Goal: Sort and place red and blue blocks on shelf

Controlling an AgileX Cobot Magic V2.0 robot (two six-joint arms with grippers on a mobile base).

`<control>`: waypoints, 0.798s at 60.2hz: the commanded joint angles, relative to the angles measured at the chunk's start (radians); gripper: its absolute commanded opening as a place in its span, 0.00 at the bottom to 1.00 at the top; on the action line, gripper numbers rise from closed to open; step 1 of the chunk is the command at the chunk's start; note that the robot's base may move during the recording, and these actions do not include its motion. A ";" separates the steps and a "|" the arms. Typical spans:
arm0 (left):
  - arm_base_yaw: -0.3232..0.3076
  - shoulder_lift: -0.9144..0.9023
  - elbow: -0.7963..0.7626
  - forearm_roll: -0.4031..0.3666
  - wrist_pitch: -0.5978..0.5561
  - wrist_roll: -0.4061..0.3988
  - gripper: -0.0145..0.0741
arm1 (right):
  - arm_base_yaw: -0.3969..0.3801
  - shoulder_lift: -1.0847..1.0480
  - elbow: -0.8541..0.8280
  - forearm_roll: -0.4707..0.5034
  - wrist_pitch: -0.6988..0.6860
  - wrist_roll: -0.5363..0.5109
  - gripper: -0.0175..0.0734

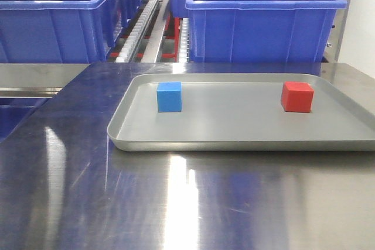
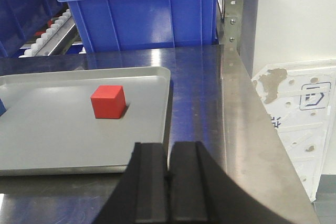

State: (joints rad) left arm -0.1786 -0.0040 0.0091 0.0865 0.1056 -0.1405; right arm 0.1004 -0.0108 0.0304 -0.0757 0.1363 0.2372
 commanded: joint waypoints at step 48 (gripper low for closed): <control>0.002 -0.020 0.037 -0.008 -0.088 0.000 0.32 | -0.004 0.287 -0.134 0.000 -0.149 -0.003 0.27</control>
State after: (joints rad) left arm -0.1786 -0.0040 0.0091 0.0848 0.1056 -0.1405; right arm 0.1004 0.1439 -0.0143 -0.0739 0.0746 0.2372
